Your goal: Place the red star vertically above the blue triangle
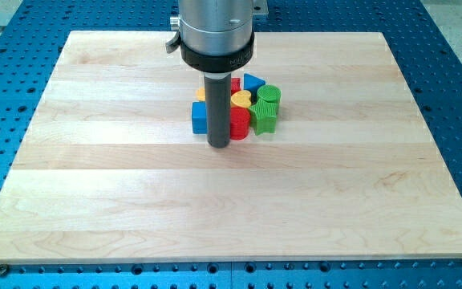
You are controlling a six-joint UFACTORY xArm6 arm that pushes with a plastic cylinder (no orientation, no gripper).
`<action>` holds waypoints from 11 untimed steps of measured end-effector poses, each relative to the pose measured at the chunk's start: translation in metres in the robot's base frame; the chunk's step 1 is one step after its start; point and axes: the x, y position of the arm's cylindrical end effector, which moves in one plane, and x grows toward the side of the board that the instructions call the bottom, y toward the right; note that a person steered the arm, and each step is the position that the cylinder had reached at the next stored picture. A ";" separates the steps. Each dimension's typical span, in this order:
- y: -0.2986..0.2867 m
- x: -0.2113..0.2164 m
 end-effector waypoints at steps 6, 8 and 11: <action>-0.118 0.004; -0.065 -0.022; -0.058 0.012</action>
